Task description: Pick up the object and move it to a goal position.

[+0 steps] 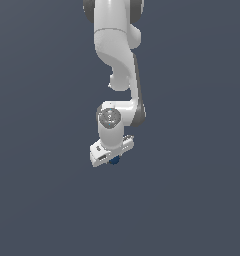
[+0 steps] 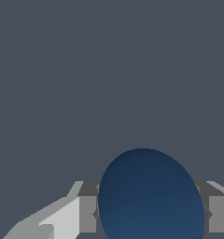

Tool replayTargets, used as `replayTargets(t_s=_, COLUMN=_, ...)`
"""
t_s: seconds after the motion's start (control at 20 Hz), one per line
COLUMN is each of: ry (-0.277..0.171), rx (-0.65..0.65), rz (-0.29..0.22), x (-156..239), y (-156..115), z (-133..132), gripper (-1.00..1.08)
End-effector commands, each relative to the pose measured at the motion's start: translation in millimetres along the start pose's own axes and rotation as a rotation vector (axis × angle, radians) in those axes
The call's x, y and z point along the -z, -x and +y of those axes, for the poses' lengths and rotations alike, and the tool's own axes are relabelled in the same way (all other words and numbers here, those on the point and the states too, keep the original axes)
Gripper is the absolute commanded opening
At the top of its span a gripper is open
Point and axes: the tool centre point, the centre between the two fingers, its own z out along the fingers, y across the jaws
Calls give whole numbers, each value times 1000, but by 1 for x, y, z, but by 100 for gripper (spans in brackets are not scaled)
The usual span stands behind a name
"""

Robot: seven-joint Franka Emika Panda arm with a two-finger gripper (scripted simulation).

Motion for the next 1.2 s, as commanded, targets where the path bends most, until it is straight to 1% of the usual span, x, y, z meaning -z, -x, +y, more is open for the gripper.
replayTargets(t_s=0.0, ry=1, rx=0, rz=2, x=6, y=-1, z=-1, gripper=-100)
replayTargets(t_s=0.2, ry=1, rx=0, rz=2, x=24, y=-5, z=-4, gripper=-100)
replayTargets(t_s=0.45, ry=1, rx=1, rz=1, x=62, y=-11, z=-11, gripper=-100)
replayTargets(t_s=0.65, ry=1, rx=1, rz=1, x=102, y=-18, z=-18, gripper=-100)
replayTargets(t_s=1.15, ry=1, rx=2, rz=1, x=217, y=-39, z=-38, gripper=-100)
